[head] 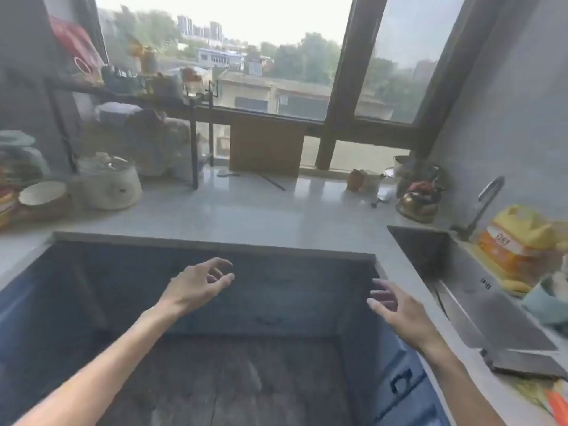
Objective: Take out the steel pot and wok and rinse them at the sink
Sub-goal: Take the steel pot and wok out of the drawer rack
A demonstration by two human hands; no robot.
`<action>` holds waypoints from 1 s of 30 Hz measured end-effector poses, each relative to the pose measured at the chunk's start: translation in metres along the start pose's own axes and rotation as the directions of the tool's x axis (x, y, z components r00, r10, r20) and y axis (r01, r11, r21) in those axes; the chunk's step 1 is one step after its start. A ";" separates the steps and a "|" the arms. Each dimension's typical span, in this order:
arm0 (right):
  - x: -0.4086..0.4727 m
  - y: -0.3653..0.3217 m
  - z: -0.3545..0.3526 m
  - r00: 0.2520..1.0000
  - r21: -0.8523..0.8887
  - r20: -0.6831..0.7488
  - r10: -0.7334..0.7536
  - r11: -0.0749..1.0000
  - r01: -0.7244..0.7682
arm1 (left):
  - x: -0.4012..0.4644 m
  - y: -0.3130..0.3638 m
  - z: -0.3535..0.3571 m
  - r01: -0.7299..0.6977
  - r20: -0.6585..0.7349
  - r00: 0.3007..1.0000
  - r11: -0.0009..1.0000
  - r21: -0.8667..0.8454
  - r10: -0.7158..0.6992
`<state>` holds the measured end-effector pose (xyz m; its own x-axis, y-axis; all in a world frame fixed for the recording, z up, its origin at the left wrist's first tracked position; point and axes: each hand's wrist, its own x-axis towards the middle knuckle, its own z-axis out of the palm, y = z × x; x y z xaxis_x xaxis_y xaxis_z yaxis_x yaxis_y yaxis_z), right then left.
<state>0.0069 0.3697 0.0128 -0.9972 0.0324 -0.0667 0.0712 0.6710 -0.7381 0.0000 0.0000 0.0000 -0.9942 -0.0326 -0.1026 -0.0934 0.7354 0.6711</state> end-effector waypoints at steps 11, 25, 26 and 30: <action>0.325 0.195 0.253 0.910 0.082 0.401 0.107 0.985 -0.152 | 0.316 -0.149 0.281 0.230 0.327 0.926 0.969 -0.089 -0.190; 0.458 0.246 0.367 0.916 -0.096 0.398 -0.051 0.991 0.096 | 0.443 -0.204 0.369 0.068 0.192 0.980 0.997 -0.048 -0.058; 0.458 0.245 0.368 0.917 -0.114 0.396 -0.032 0.990 0.084 | 0.441 -0.202 0.370 0.077 0.178 0.982 0.994 -0.075 -0.062; 0.449 0.240 0.366 0.942 -0.126 0.335 -0.012 0.990 0.058 | 0.430 -0.195 0.378 0.111 0.123 0.988 0.982 -0.156 -0.092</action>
<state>-0.4158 0.2743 -0.4398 -0.9335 -0.2256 -0.2787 0.0104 0.7599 -0.6500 -0.3894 0.0981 -0.4525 -0.9673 -0.0170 -0.2531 -0.2101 0.6129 0.7617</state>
